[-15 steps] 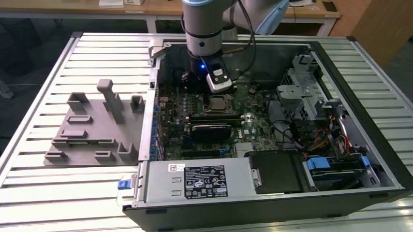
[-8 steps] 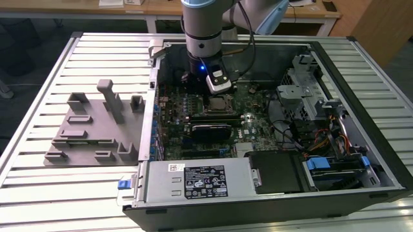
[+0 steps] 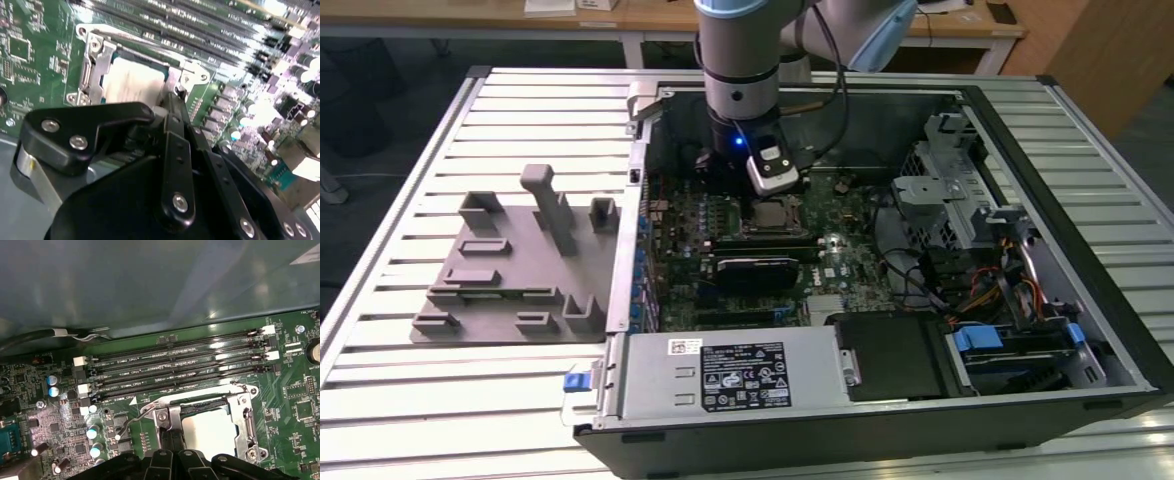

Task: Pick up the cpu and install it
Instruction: 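Close the cpu cover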

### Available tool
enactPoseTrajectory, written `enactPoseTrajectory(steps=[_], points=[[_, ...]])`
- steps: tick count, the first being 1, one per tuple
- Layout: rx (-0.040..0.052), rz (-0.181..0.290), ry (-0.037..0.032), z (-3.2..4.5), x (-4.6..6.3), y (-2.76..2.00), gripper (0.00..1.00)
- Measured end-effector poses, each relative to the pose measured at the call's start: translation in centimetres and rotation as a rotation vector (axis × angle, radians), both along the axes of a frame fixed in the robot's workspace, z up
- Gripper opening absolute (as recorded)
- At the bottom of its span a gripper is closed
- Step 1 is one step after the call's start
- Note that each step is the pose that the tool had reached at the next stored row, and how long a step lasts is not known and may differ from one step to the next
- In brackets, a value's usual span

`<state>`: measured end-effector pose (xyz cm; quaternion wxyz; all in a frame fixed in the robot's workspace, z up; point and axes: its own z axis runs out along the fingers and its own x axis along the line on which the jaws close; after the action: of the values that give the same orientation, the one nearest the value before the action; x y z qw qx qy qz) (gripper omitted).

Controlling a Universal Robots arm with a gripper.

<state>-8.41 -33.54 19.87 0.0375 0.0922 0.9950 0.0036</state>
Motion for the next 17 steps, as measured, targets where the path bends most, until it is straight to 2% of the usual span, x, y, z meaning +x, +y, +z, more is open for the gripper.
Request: enactPoseTrajectory(steps=[17], points=[[-0.0012,0.000,0.0001,0.17,0.71,0.00,0.11]])
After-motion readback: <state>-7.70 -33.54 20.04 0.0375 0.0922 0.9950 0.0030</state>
